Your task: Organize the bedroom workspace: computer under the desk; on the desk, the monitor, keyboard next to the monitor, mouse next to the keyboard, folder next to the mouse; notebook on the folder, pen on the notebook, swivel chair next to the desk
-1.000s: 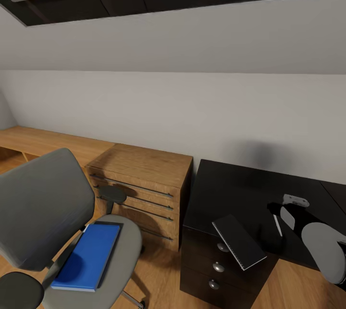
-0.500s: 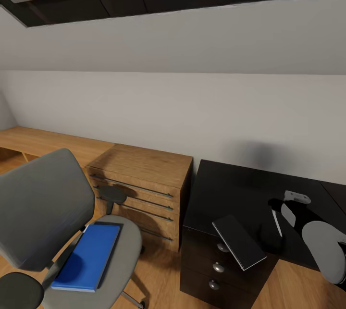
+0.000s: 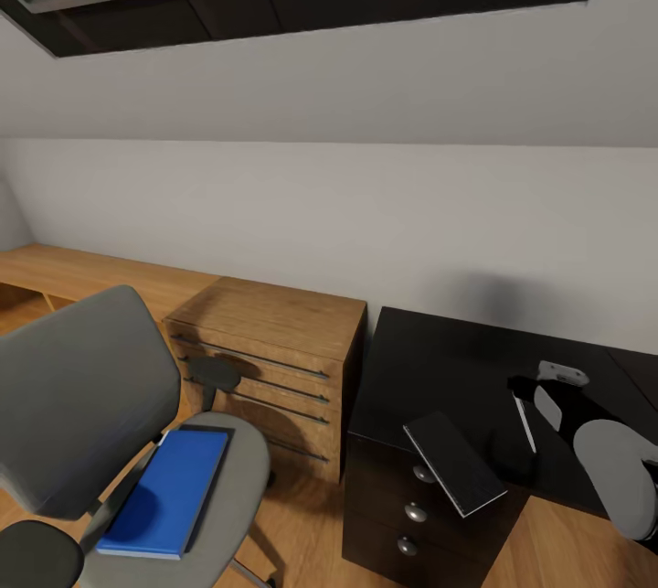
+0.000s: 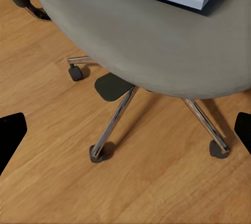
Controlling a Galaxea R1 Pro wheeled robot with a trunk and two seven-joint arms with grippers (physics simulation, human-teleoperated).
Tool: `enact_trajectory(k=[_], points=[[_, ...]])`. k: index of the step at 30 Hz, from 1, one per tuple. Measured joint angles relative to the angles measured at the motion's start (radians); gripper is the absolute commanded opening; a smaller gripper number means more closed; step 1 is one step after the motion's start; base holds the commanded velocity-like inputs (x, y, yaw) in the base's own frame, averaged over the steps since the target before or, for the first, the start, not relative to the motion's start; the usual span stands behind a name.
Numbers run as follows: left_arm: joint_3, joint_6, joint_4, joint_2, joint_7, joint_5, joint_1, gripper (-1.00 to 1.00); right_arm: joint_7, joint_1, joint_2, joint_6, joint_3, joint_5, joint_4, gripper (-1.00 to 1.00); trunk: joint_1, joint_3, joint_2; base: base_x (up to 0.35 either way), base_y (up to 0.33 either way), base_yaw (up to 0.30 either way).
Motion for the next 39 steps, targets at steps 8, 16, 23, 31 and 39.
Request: enact_trajectory(k=[8, 16, 23, 31, 39], points=[[0.001, 0.003, 0.001, 0.002, -0.001, 0.0, 0.0, 1.0, 0.018, 0.0, 0.003, 0.001, 0.001, 0.001, 0.001, 1.0, 0.0, 0.0, 0.0, 0.0, 0.0, 0.0], [0.001, 0.003, 0.004, 0.002, -0.001, 0.0, 0.0, 1.0, 0.02, 0.0, 0.004, 0.018, 0.0, -0.001, -0.002, 1.0, 0.0, 0.0, 0.0, 0.0, 0.0, 0.0], [0.0, 0.005, 0.01, 0.002, 0.0, 0.0, 0.0, 1.0, 0.02, 0.0, 0.005, 0.052, -0.001, -0.001, -0.001, 1.0, 0.0, 0.007, 0.0, 0.0, 0.0, 0.0], [0.0, 0.005, 0.01, 0.001, 0.001, 0.0, 0.0, 1.0, 0.02, 0.0, 0.005, 0.053, -0.001, -0.001, 0.002, 1.0, -0.011, 0.027, 0.021, 0.0, 0.0, 0.0], [0.0, 0.005, 0.01, 0.002, 0.003, 0.0, 0.0, 1.0, 0.02, 0.0, 0.005, 0.053, -0.001, -0.001, 0.003, 1.0, -0.042, 0.055, 0.077, 0.0, 0.0, 0.0]])
